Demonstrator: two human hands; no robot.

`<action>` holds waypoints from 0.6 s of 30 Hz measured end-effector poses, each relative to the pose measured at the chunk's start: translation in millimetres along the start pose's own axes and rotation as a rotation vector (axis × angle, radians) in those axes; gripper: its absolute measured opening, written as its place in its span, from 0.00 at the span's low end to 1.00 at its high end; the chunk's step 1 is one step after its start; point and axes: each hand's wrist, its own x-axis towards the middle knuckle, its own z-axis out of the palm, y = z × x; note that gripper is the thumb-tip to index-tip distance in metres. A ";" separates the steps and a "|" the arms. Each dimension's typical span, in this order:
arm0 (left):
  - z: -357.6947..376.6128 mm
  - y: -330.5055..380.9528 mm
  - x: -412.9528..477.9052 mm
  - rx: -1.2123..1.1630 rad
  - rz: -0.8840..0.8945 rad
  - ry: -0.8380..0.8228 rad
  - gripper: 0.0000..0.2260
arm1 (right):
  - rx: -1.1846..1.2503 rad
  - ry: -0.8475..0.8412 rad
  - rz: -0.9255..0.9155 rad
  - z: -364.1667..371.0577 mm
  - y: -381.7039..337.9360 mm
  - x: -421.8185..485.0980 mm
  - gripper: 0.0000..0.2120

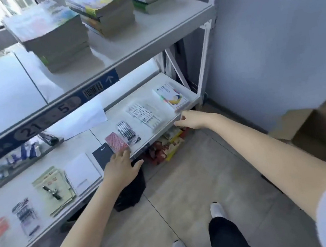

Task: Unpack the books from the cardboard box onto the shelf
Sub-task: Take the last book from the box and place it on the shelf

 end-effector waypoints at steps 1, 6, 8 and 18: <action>4.8 11.3 -1.0 0.037 0.023 -0.030 0.28 | 0.001 0.017 0.044 4.1 21.3 -10.8 0.19; 18.4 106.6 0.2 0.160 0.237 -0.021 0.27 | 0.003 0.117 0.218 -5.6 130.4 -77.0 0.27; 25.4 163.2 -2.7 0.193 0.328 -0.017 0.27 | 0.019 0.141 0.282 -16.1 178.7 -114.1 0.25; 73.3 446.1 -43.2 0.338 0.726 -0.052 0.25 | 0.263 0.297 0.509 -41.4 418.9 -314.5 0.25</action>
